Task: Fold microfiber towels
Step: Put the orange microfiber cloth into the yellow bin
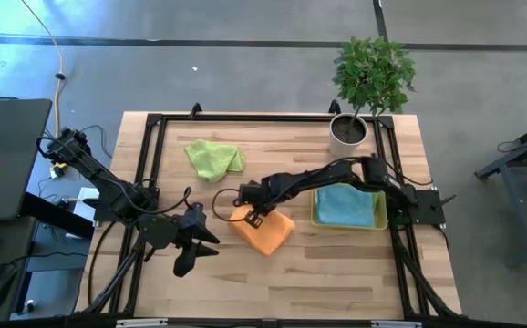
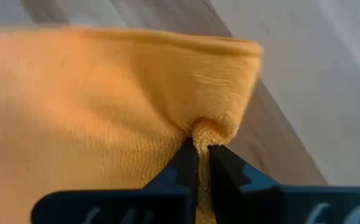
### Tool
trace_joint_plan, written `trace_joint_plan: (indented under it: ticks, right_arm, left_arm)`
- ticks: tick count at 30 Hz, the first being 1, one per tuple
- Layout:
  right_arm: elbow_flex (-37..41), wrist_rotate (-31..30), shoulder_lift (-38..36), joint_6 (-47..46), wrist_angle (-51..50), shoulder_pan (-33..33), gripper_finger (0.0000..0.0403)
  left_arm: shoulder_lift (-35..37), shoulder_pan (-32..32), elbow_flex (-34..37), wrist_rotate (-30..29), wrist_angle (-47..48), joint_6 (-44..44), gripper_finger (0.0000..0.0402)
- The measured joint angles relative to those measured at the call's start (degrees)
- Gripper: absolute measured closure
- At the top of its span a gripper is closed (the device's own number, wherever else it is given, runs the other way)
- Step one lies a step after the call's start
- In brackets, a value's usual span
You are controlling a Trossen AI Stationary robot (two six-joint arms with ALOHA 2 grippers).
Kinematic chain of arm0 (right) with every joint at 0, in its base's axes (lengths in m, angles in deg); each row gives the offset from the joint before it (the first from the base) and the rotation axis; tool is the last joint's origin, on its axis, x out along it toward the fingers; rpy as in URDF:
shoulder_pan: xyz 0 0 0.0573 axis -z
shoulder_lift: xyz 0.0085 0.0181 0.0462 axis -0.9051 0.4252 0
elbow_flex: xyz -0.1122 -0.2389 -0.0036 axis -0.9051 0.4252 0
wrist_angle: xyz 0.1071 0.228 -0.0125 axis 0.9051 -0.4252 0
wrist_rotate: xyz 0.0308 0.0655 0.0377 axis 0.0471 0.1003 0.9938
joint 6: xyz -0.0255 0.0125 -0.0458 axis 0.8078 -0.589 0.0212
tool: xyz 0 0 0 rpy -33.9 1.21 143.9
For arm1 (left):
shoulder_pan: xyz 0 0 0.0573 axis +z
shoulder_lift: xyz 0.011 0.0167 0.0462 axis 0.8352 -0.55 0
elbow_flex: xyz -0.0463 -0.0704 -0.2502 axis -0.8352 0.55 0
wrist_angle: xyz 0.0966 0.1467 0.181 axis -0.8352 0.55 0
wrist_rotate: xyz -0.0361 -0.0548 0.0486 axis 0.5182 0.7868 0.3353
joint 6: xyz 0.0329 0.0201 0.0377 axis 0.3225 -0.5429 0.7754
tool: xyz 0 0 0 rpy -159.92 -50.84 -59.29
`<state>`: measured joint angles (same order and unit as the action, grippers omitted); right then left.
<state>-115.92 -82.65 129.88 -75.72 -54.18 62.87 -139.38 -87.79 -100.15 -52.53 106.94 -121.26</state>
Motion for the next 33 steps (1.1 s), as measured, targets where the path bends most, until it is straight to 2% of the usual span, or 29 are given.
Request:
trace_joint_plan:
  ticks: [6,17,23,27,33]
  right_arm:
    - [0.3,-6.6,-3.8,-3.0,-11.2,-2.2,0.04]
    - [0.1,-12.9,-12.4,-14.5,-34.3,-11.1,0.0402]
    - [0.1,-14.1,-15.8,-11.0,-45.1,-17.7,0.0402]
    - [0.1,-14.1,-18.0,-10.3,-45.9,-21.7,0.0402]
    - [0.0,-18.8,-20.7,-18.8,-46.0,-27.3,0.0403]
  left_arm:
    - [0.0,0.0,0.0,1.1,0.4,0.0,0.0264]
    - [0.0,0.0,0.0,1.1,1.0,0.0,0.0264]
    - [0.0,0.0,0.0,1.1,1.0,0.0,0.0264]
    - [0.0,0.0,0.0,1.1,1.0,0.0,0.0264]
    - [0.0,0.1,0.0,0.8,0.7,0.0,0.0264]
